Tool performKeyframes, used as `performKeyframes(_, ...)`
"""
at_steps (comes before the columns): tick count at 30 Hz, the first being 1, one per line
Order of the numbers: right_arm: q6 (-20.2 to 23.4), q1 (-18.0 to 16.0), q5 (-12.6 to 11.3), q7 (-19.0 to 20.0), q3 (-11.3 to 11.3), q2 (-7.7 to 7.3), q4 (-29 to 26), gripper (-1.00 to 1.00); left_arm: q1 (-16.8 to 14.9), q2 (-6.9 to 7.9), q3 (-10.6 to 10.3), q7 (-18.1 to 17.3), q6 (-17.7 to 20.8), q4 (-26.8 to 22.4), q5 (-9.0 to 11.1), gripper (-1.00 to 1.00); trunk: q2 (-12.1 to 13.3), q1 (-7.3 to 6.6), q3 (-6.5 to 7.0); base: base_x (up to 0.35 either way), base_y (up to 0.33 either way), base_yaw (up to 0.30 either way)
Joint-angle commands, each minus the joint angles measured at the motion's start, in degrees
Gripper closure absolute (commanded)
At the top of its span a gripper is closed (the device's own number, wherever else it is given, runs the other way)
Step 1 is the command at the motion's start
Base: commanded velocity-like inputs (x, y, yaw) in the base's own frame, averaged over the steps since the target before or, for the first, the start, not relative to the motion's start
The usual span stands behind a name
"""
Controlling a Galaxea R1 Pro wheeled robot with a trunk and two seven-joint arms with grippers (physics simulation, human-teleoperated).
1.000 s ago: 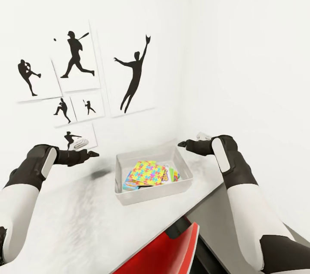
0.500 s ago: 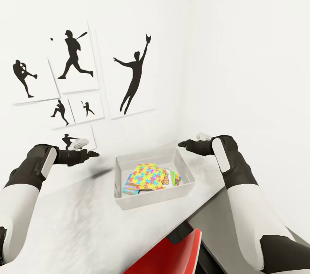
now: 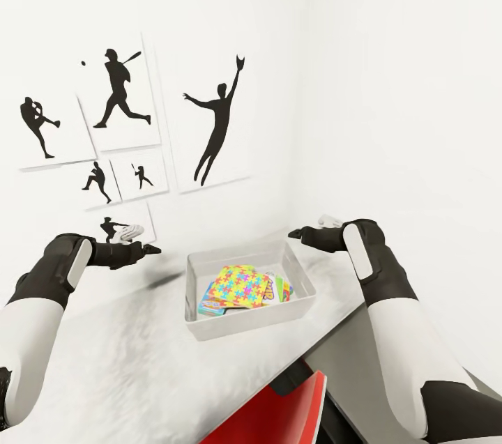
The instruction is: Put all the toys in the child's room - the three board games (two on the bed and one on the table), the two jigsaw puzzles on the table, and the tennis ball on the table - inside the toy box on the table in the child's room.
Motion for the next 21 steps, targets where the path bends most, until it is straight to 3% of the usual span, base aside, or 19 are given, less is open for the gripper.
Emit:
performKeyframes(1, 0.27, -0.06, 0.03, 0.13, -0.21, 0.04, -0.03, -1.00, -0.06, 0.00, 0.09, 0.08, 0.41, -0.01, 0.32, -1.00, -0.14, 0.04, -0.14, 0.000, 0.000, 0.000)
performKeyframes(11, 0.27, -0.06, -0.08, 0.04, -0.23, 0.04, -0.07, -1.00, -0.07, 0.00, 0.09, 0.08, 0.41, -0.01, 0.32, -1.00, -0.14, 0.04, -0.14, 0.000, 0.000, 0.000)
performKeyframes(21, 0.27, 0.09, 0.71, -0.44, -0.17, 0.20, -0.18, -1.00, -0.08, -1.96, -0.69, 0.25, 0.42, -0.01, 0.23, -1.00, -0.14, 0.04, -0.14, 0.000, 0.000, 0.000)
